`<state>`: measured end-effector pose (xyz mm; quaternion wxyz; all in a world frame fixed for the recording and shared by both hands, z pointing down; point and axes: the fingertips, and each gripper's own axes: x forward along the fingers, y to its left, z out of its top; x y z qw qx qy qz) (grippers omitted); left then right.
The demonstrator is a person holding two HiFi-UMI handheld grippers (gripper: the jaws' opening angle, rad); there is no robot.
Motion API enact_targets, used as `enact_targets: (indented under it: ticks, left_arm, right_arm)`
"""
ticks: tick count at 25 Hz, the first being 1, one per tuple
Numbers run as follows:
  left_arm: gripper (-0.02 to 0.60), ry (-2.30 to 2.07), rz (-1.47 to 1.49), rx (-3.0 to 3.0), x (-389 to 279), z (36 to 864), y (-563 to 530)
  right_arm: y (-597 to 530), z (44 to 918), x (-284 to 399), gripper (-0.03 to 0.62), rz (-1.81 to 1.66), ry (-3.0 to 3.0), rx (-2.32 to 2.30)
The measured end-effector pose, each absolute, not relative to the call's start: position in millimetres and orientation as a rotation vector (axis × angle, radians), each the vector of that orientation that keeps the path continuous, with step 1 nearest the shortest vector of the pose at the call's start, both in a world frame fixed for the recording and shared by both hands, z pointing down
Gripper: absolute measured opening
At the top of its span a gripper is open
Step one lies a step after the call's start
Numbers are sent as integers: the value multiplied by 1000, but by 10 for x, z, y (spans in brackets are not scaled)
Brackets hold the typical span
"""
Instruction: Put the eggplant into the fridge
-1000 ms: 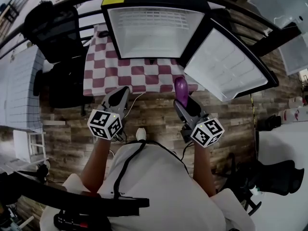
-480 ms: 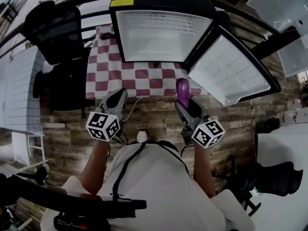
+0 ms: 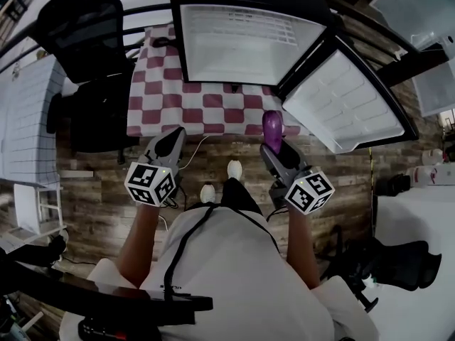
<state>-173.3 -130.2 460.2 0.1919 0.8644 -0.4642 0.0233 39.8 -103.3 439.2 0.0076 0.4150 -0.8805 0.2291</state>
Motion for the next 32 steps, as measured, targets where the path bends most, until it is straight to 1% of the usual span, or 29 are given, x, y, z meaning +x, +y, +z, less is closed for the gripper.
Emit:
enact_targets:
  ticks: [10,18,23,32]
  left_arm:
    - [6,-1336,67,2373,-1662,4678,-1552]
    - [6,-1333,56,2357,-1336,4711,-2147]
    - [6,-1335,57,2340,-1120,4746,-2565]
    - [6,-1376,110,2268,-858,4965,-3072]
  right_arm:
    - [-1527,4479,287,212,726,-2779,1191]
    - [-2173,4642,443,212,737,-2754,1133]
    - [-2693,4776,475,212,654,-2697,1095]
    - [-3501,5151,273,212,595,-2620,961]
